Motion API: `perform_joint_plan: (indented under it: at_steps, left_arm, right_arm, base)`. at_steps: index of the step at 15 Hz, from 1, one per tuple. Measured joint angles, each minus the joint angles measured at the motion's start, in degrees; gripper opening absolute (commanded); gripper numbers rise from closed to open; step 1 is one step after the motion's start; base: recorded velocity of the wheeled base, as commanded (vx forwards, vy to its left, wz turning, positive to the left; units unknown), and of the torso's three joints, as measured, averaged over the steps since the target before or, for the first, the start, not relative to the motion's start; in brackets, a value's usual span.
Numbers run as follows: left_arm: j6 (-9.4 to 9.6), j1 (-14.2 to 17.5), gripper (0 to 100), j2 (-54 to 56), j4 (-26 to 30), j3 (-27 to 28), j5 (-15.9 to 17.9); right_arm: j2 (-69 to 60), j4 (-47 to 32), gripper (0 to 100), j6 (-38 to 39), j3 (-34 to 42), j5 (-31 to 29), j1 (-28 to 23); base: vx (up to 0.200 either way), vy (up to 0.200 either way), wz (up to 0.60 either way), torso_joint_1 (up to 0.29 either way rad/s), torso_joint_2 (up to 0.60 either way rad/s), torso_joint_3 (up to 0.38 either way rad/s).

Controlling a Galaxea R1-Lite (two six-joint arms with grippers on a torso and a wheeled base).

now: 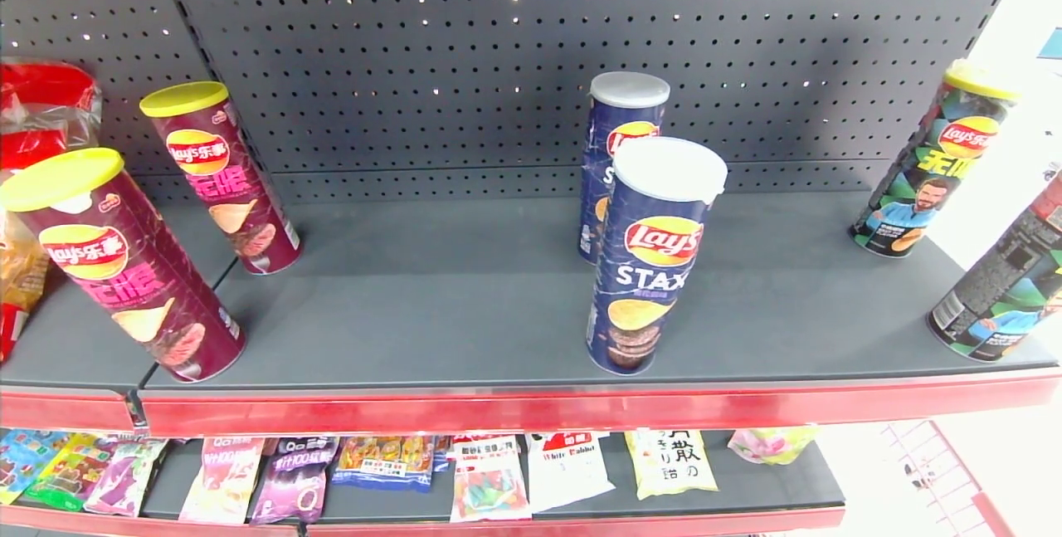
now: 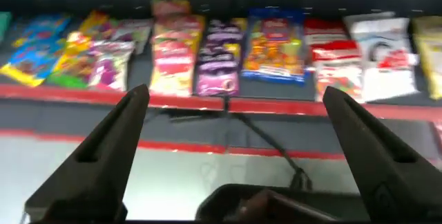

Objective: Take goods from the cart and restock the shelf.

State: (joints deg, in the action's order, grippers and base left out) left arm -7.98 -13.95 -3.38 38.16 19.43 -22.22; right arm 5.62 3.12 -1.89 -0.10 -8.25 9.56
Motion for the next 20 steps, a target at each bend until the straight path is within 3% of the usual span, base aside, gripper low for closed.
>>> perform_joint_plan:
  at_steps: [4,5,6,7,8,9,10,11,14,17,20]
  left_arm:
    - [-2.24,15.84,100,-4.33,-0.41,-0.33,1.05]
    - [-2.30,17.64,100,-4.52,-0.79,-0.41,2.71]
    - [-2.30,18.26,100,-3.86,-2.39,-0.83,4.66]
    - [-2.38,18.43,100,-2.93,-8.24,-2.29,6.11]
    - [-2.22,18.41,100,-2.24,-17.71,-4.74,8.29]
    - [-1.18,17.93,100,-1.61,-27.10,-8.61,12.07]
    - [0.73,16.86,100,-0.69,-34.60,-12.57,18.26]
    - [2.19,15.90,100,0.40,-38.71,-15.58,22.85]
    - [5.03,14.47,100,2.47,-38.02,-18.80,19.65]
    - [6.77,14.19,100,3.16,-37.97,-19.32,22.58]
    - [7.06,14.13,100,3.30,-37.97,-19.33,22.66]
  right_arm:
    - [0.00,0.02,100,0.23,0.00,0.00,0.00]
    - [0.00,0.00,100,0.23,0.00,-0.01,0.00]
    - [0.00,0.00,100,0.30,0.00,0.00,0.00]
    - [0.00,0.02,100,0.39,0.00,0.00,0.00]
    - [0.00,0.02,100,0.39,0.00,0.05,0.00]
    - [0.00,0.02,100,0.37,0.00,0.07,0.00]
    - [0.00,0.02,100,0.37,0.00,0.07,0.00]
    - [0.00,0.00,100,0.37,0.00,0.10,0.00]
    - [0.00,0.02,100,0.33,0.00,1.15,0.00]
    - [0.28,-0.04,100,-0.05,-1.11,6.45,0.17]
    - [6.53,-0.15,100,0.37,-8.50,5.61,0.09]
  base:
    - [0.000,0.000,0.00,0.000,0.00,0.000]
    - [0.000,0.000,0.00,0.000,0.00,0.000]
    - [0.000,0.000,0.00,0.000,0.00,0.000]
    - [0.000,0.000,0.00,0.000,0.00,0.000]
    - [0.000,0.000,0.00,0.000,0.00,0.000]
    - [0.000,0.000,0.00,0.000,0.00,0.000]
    - [0.000,0.000,0.00,0.000,0.00,0.000]
    - [0.000,0.000,0.00,0.000,0.00,0.000]
    - [0.000,0.000,0.00,0.000,0.00,0.000]
    - [0.000,0.000,0.00,0.000,0.00,0.000]
    - [0.000,0.000,0.00,0.000,0.00,0.000]
